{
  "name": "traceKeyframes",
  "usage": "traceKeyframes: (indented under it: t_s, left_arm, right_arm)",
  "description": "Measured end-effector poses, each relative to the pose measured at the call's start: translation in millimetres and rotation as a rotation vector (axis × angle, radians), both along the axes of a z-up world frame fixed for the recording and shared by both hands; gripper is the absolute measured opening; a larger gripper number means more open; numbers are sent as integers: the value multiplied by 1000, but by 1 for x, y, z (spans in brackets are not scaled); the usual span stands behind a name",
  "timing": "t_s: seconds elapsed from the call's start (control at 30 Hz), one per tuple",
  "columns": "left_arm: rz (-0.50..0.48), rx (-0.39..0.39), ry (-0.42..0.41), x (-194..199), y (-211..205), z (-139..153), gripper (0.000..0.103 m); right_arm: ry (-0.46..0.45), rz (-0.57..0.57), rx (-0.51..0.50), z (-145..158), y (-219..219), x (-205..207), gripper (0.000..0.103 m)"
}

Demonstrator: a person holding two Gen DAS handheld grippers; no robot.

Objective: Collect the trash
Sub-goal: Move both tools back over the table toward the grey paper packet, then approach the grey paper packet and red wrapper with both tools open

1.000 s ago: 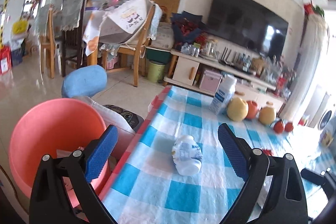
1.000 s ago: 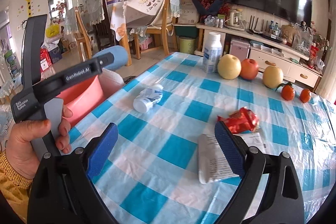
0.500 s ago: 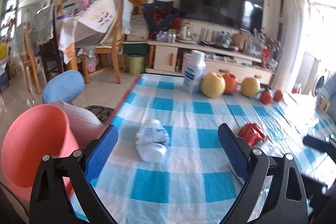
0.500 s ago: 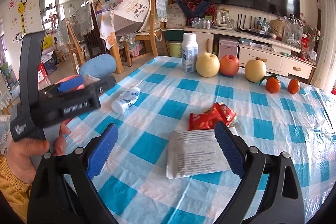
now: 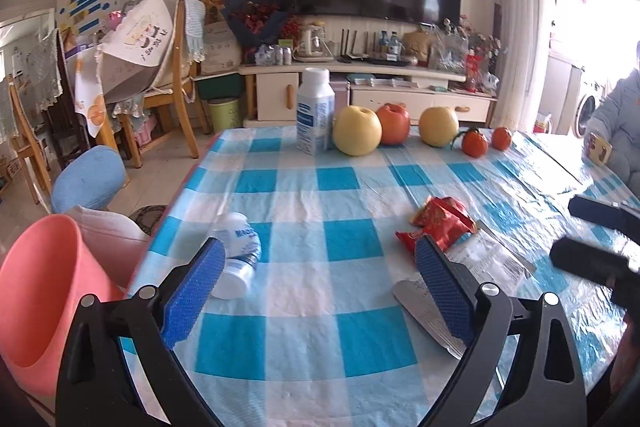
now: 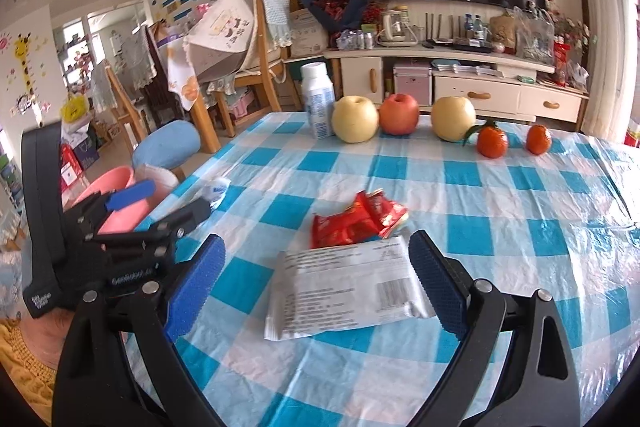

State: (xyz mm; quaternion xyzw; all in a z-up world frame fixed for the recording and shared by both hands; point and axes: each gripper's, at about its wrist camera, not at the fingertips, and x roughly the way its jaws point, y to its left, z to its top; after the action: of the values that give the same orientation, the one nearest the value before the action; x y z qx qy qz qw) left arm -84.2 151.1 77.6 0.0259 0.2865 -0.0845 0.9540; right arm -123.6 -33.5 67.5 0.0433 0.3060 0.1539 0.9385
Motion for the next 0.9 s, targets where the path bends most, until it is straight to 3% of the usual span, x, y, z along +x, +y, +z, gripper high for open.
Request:
traceKeyframes:
  t_s: [0.47, 0.9]
  left_arm:
    - [-131, 43, 71, 0, -39, -19, 95]
    - [-343, 133, 117, -4, -98, -44, 95]
  right_arm:
    - [88, -116, 91, -6, -61, 19, 94]
    - [231, -175, 229, -30, -109, 43, 93]
